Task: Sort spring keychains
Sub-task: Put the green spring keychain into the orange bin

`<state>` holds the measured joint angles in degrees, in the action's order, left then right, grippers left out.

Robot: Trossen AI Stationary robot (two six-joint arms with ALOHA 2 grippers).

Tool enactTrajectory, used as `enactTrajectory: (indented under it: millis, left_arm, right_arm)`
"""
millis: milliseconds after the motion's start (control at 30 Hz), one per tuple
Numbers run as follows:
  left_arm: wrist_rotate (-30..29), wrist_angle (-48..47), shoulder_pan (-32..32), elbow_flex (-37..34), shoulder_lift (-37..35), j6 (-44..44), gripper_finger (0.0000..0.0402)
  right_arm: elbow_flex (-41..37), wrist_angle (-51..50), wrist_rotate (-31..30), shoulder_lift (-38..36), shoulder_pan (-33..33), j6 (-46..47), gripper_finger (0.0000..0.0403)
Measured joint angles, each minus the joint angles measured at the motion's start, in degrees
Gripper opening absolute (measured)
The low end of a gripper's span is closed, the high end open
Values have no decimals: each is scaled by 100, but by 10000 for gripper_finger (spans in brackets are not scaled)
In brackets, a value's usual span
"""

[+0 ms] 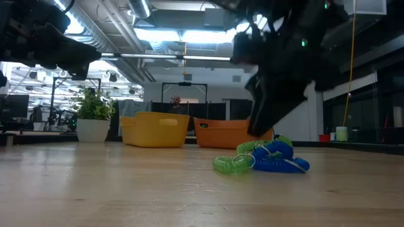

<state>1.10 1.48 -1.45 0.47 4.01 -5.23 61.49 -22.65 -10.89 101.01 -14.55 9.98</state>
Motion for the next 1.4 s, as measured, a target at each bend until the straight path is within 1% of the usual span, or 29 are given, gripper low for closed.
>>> enactTrajectory:
  millis: [100, 233, 333, 533, 933, 1033, 1267, 1400]
  left_arm:
    - [-1, 0, 0, 0, 0, 0, 70]
    - [-2, 0, 0, 0, 0, 0, 70]
    - [-1, -1, 0, 0, 0, 0, 70]
    - [-1, 0, 0, 0, 0, 0, 70]
    - [0, 0, 0, 0, 0, 0, 70]
    - [-2, 0, 0, 0, 0, 0, 70]
    - [0, 0, 0, 0, 0, 0, 70]
    - [0, 0, 0, 0, 0, 0, 70]
  right_arm:
    - [-47, 138, 19, 146, 15, -2, 141]
    - [-47, 204, 274, 175, 31, -16, 141]
    - [-47, 92, 355, 175, 28, -10, 141]
    - [-98, -34, 334, 252, 28, 9, 141]
    - [-96, 205, 369, 481, 157, 155, 139]
    - [-96, 225, 363, 483, 157, 162, 126]
    - [-87, 393, 303, 498, 166, 187, 81]
    - [-90, 493, 497, 505, 174, 182, 66]
